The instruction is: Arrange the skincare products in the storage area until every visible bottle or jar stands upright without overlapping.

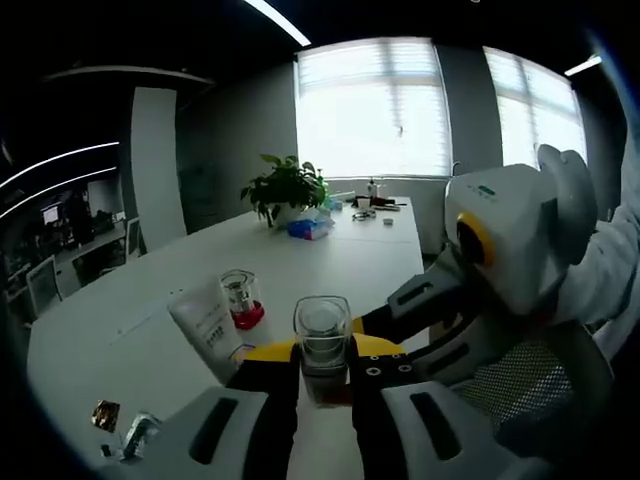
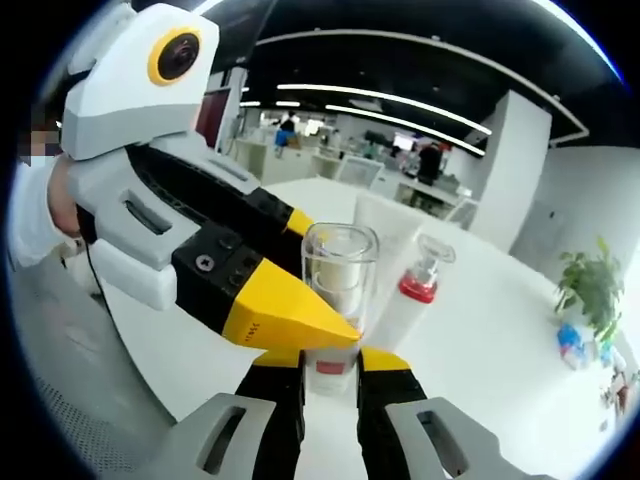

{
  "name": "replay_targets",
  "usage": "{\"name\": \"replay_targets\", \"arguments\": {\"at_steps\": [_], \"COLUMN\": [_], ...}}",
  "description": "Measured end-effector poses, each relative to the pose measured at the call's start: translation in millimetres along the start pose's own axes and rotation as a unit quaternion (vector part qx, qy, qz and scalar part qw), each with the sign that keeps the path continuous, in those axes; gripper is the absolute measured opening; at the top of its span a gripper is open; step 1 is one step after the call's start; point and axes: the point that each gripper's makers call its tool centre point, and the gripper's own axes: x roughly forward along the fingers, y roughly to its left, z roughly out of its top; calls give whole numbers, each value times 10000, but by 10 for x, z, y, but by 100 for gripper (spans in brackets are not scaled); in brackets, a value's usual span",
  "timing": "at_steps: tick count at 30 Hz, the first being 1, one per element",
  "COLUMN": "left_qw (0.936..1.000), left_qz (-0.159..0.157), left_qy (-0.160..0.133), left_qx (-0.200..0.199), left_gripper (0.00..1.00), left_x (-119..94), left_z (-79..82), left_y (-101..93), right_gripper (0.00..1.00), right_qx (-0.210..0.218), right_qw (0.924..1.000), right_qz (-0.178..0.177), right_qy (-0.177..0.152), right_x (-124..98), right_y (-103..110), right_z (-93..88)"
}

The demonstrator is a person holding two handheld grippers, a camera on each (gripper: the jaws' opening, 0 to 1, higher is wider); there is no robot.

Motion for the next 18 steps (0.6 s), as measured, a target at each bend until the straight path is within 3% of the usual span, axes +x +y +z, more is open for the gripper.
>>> {"name": "replay_targets", "arguments": {"at_steps": [13, 18], "left_qw": [9989, 9990], "left_qz": [-6, -49], "left_qy": [-340, -255], "left_qx": [-310, -358], "left_gripper": [18, 16], "left_x": [5, 103], "left_z": [64, 31], "left_y": [109, 208], "right_gripper": [9, 9], "right_qx": [-163, -318], "right_qw": [9992, 9986], "right_qz": [-26, -92], "right_qy": [368, 404], "right_x": [242, 317], "right_y": [-141, -224], "right_z": [-165, -194]}}
